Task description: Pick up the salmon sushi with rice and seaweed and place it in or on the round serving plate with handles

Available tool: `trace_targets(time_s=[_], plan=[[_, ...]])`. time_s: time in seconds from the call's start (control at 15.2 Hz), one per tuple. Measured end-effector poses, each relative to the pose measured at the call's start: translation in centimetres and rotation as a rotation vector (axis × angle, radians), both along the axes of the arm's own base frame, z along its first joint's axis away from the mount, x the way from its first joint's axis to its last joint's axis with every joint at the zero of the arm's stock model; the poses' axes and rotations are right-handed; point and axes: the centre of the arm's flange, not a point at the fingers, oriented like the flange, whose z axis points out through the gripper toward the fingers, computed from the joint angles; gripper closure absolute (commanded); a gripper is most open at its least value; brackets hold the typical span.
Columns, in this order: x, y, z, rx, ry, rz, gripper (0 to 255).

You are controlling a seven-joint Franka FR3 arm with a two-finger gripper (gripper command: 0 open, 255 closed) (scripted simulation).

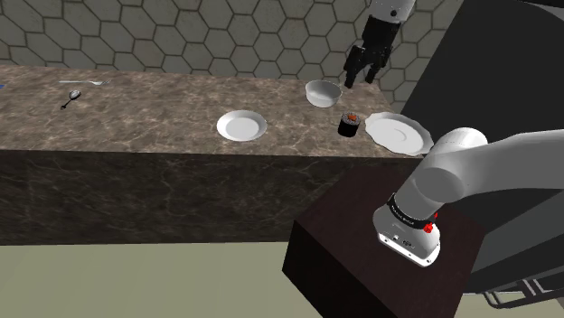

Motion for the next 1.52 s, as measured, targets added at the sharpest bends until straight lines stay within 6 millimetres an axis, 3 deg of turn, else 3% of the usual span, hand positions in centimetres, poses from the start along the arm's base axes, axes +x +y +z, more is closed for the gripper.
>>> trace_targets(time_s=[0.13,0.4,1.52], plan=[[0.2,-0.4,-0.6,-0.004,0.002,0.002,0],[1.2,-2.5,-4.2,-0.032,0.018,0.019,0],[5.3,-15.7,-20.5,-0.171,0.089,0.105,0]])
